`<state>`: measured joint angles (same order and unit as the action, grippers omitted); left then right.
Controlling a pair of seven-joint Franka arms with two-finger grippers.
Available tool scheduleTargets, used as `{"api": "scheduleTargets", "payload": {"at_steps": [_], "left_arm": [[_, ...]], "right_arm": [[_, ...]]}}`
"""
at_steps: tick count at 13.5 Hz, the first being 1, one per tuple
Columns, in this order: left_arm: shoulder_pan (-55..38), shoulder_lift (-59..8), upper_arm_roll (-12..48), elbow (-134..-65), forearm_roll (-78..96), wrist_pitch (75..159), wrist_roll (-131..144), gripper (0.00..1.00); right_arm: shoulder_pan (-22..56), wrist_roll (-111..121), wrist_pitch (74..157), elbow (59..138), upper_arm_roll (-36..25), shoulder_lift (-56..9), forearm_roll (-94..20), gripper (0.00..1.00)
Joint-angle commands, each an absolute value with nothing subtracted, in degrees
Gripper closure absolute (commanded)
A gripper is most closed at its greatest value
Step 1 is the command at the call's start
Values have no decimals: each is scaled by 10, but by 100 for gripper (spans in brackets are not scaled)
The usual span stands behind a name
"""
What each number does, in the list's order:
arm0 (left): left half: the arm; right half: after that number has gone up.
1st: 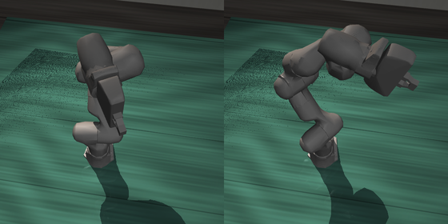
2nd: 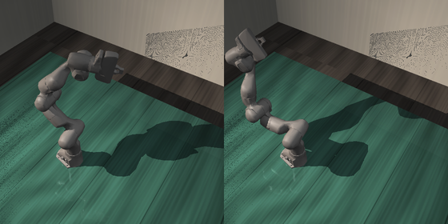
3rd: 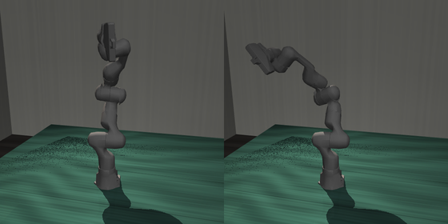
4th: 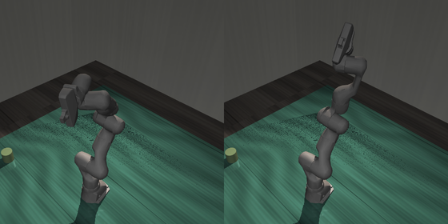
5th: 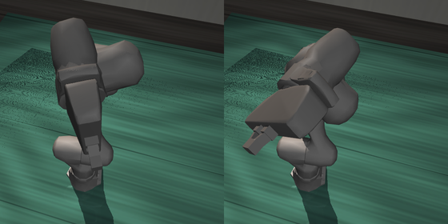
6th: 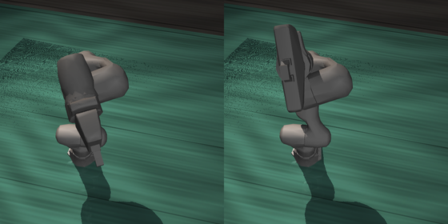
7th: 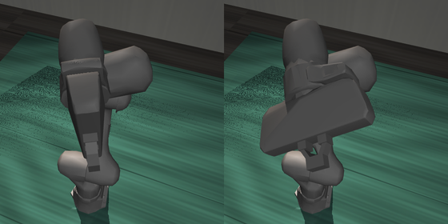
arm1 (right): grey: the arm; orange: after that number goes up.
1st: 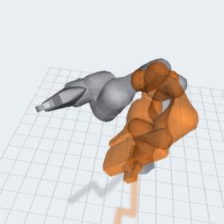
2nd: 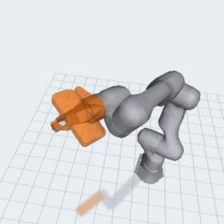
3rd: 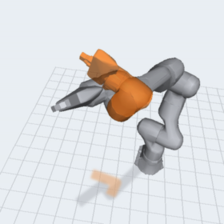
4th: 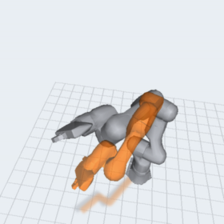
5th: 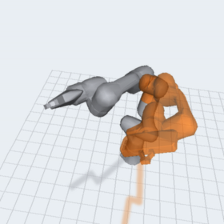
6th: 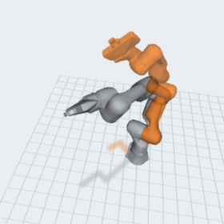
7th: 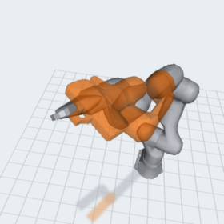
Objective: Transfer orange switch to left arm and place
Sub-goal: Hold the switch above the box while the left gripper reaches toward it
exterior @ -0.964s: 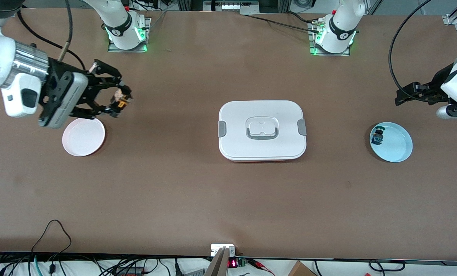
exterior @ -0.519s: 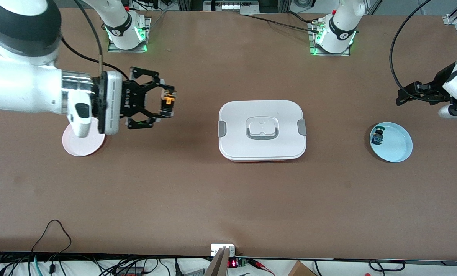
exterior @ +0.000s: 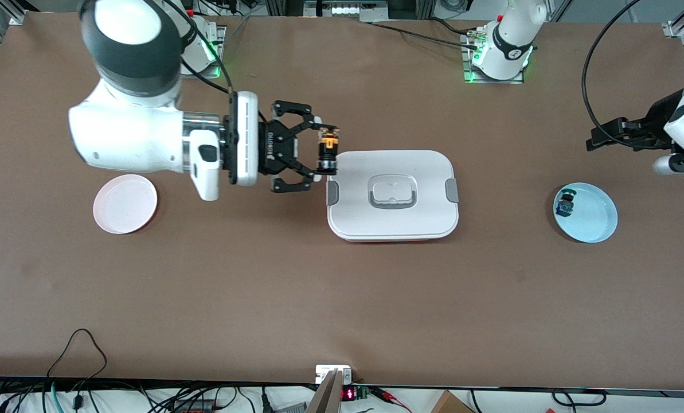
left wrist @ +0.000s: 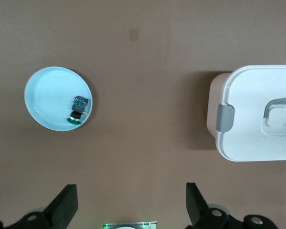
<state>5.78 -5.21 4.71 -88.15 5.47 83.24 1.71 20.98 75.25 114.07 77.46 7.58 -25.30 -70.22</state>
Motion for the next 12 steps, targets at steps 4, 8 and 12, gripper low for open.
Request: {"api": "scheduleTargets", "payload": {"at_steps": [4, 8, 12], "left_arm": [[116, -91, 44, -861, 231, 737, 5, 0], [134, -171, 43, -884, 484, 715, 13, 0], [126, -168, 53, -927, 620, 726, 88, 0]], "right_arm": [[280, 901, 1233, 774, 72, -306, -890, 100], [312, 929, 1260, 774, 71, -317, -976, 100], [332, 947, 1301, 774, 71, -317, -983, 100]]}}
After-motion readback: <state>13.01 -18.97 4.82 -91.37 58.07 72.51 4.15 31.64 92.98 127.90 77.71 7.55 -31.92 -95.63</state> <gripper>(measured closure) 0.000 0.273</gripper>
